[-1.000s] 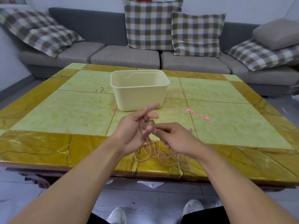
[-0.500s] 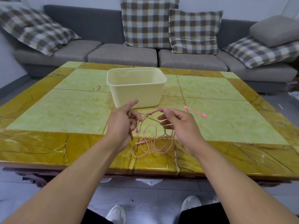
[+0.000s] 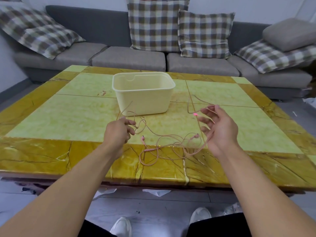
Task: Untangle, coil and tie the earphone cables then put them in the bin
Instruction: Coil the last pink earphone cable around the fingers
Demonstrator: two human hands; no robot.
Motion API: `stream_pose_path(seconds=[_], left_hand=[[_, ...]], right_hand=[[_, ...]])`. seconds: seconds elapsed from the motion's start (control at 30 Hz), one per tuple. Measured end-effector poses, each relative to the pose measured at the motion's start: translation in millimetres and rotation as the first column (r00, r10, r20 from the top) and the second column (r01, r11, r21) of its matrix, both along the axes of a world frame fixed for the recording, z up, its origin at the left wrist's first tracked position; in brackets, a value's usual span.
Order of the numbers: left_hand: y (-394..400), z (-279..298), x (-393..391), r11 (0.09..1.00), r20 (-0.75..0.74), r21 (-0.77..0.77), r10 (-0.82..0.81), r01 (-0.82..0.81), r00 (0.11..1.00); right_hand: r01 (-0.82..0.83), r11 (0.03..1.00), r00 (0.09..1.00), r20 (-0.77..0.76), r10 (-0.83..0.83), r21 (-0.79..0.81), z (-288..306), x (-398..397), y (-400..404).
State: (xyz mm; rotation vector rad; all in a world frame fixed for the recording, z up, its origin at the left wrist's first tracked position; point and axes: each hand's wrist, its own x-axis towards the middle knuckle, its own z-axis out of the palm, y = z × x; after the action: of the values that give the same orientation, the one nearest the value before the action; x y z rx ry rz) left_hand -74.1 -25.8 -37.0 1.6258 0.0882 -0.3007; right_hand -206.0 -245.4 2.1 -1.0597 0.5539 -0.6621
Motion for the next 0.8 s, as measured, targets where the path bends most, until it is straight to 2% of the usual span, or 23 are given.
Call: stream_pose_path(seconds=[0.07, 0.1, 0.17, 0.2, 0.23, 0.27, 0.3, 0.33, 0.37, 0.43, 0.47, 0.5, 0.57, 0.7, 0.77, 0.8], left_hand=[[1.5, 2.3, 1.9, 0.998, 0.011, -0.06, -0.002, 0.003, 1.0], [1.6, 4.4, 1.7, 0.995, 0.031, -0.093, -0.025, 0.028, 0.999], [0.1, 10.3, -2.2, 0.98, 0.085, -0.165, -0.1, 0.113, 0.991], [-1.2, 13.1, -4.7, 0.968, 0.119, -0.192, -0.142, 0.163, 0.983], [-2.4, 15.5, -7.7, 0.956, 0.153, -0.202, -0.183, 0.212, 0.971], [-3.5, 17.4, -10.9, 0.947, 0.183, -0.197, -0.22, 0.255, 0.958], [-4.7, 18.7, -14.5, 0.938, 0.208, -0.184, -0.255, 0.294, 0.944], [-6.1, 19.6, -18.4, 0.928, 0.225, -0.171, -0.29, 0.33, 0.93], [-7.1, 20.7, -22.4, 0.916, 0.234, -0.165, -0.323, 0.365, 0.917], [-9.0, 23.8, -29.8, 0.892, 0.236, -0.165, -0.378, 0.421, 0.895], [-9.4, 24.6, -32.4, 0.882, 0.236, -0.153, -0.405, 0.445, 0.883], [-9.5, 24.6, -34.3, 0.874, 0.236, -0.128, -0.433, 0.469, 0.87], [-9.5, 22.4, -36.4, 0.858, 0.24, -0.064, -0.482, 0.509, 0.843], [-6.3, 19.7, -35.6, 0.86, 0.204, 0.029, -0.505, 0.51, 0.839], [-1.6, 20.9, -33.4, 0.837, 0.147, -0.024, -0.538, 0.546, 0.83], [1.5, 22.5, -32.3, 0.81, 0.104, -0.121, -0.565, 0.574, 0.819]], right_hand=[[-0.11, 0.963, 0.957, -0.288, 0.035, -0.247, 0.5, -5.7, -5.3], [-0.257, 0.887, 0.886, -0.46, 0.058, -0.384, 0.7, -8.8, -6.0], [-0.55, 0.677, 0.699, -0.713, 0.054, -0.488, -3.3, -11.9, -2.9], [-0.623, 0.583, 0.637, -0.771, -0.01, -0.522, -5.7, -12.0, 1.0], [-0.63, 0.504, 0.624, -0.772, -0.124, -0.591, -6.7, -10.6, 5.3], [-0.581, 0.445, 0.664, -0.713, -0.225, -0.681, -4.7, -8.6, 10.8], [-0.506, 0.423, 0.739, -0.631, -0.236, -0.751, -2.1, -6.0, 17.4], [-0.459, 0.454, 0.808, -0.571, -0.144, -0.764, 0.4, -3.2, 24.6], [-0.475, 0.501, 0.838, -0.546, 0.005, -0.724, 2.6, -0.5, 33.4], [-0.567, 0.551, 0.815, -0.513, 0.268, -0.612, 0.6, 6.9, 51.4], [-0.569, 0.569, 0.82, -0.466, 0.333, -0.595, -3.7, 11.4, 57.2], [-0.529, 0.606, 0.848, -0.391, 0.358, -0.594, -7.5, 15.9, 61.6], [-0.391, 0.701, 0.92, -0.252, 0.299, -0.596, -7.8, 21.8, 64.6], [-0.24, 0.734, 0.97, -0.123, 0.211, -0.635, -3.7, 27.5, 62.1], [-0.199, 0.814, 0.977, -0.043, 0.211, -0.546, -4.7, 31.7, 59.3], [-0.206, 0.852, 0.975, -0.022, 0.223, -0.481, -4.3, 33.1, 57.9]])
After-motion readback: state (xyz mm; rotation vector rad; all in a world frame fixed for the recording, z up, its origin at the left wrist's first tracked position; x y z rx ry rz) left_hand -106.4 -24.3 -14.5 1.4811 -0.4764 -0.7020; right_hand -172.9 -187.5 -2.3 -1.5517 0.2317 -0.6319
